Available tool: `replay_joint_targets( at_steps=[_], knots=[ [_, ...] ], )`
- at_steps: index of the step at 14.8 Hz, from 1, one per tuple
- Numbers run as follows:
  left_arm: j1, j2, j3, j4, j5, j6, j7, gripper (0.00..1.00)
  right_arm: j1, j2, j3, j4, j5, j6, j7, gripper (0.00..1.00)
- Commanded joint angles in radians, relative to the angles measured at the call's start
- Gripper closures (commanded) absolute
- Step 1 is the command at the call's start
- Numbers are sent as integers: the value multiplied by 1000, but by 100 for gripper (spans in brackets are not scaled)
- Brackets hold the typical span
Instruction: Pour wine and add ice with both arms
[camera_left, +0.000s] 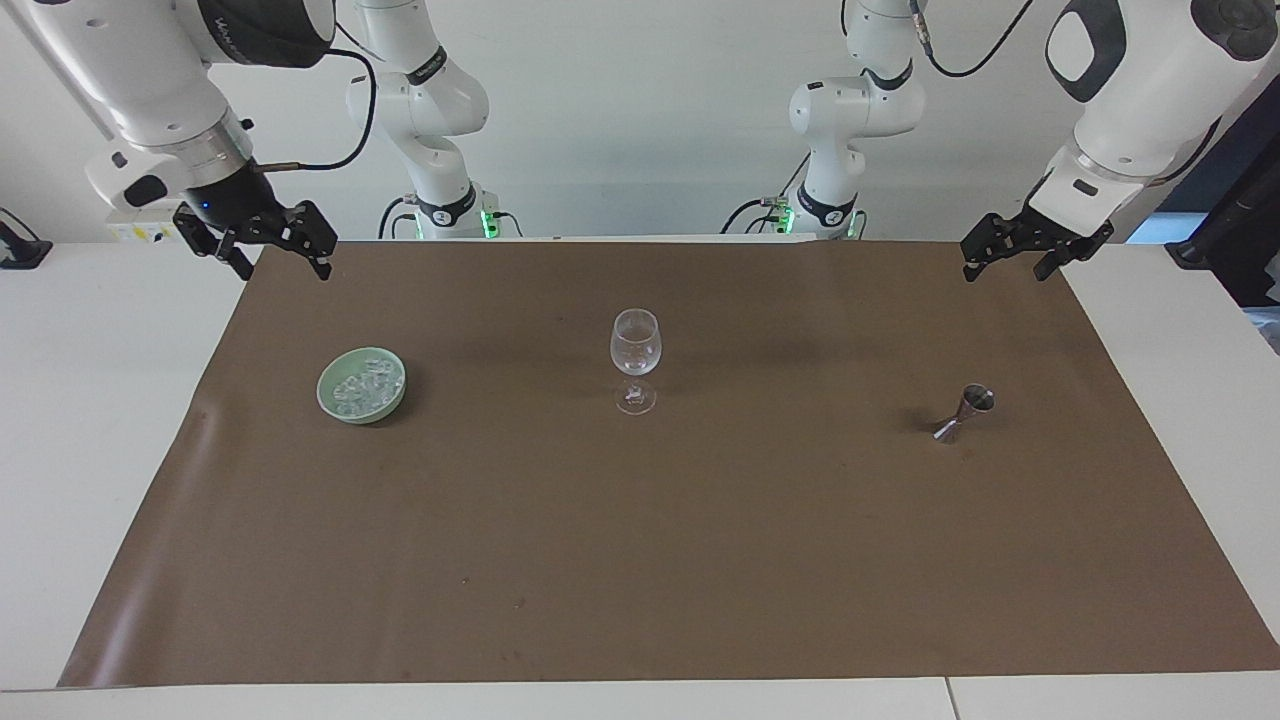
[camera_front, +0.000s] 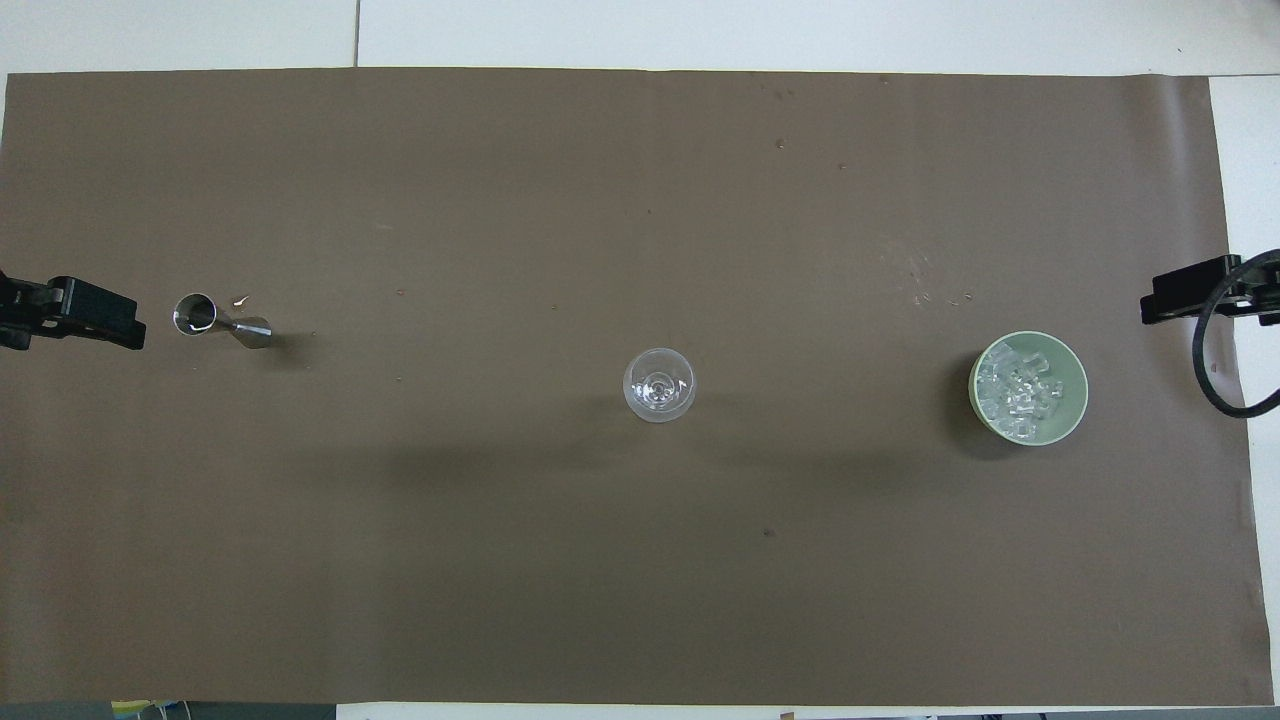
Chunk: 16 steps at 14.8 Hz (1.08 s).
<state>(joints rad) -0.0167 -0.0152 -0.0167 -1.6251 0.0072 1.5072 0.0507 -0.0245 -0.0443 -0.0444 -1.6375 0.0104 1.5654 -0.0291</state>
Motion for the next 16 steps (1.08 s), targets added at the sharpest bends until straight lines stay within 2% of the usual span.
replay_joint_targets(
  at_steps=[1, 13, 16],
  knots=[
    [11, -28, -8, -32, 17, 21, 5, 0, -8, -16, 5, -10, 13, -16, -8, 0],
    [1, -16, -9, -18, 5, 38, 14, 0, -8, -16, 3, -10, 13, -16, -8, 0],
    [3, 40, -8, 48, 5, 30, 12, 0, -8, -16, 5, -10, 13, -16, -8, 0]
  ],
)
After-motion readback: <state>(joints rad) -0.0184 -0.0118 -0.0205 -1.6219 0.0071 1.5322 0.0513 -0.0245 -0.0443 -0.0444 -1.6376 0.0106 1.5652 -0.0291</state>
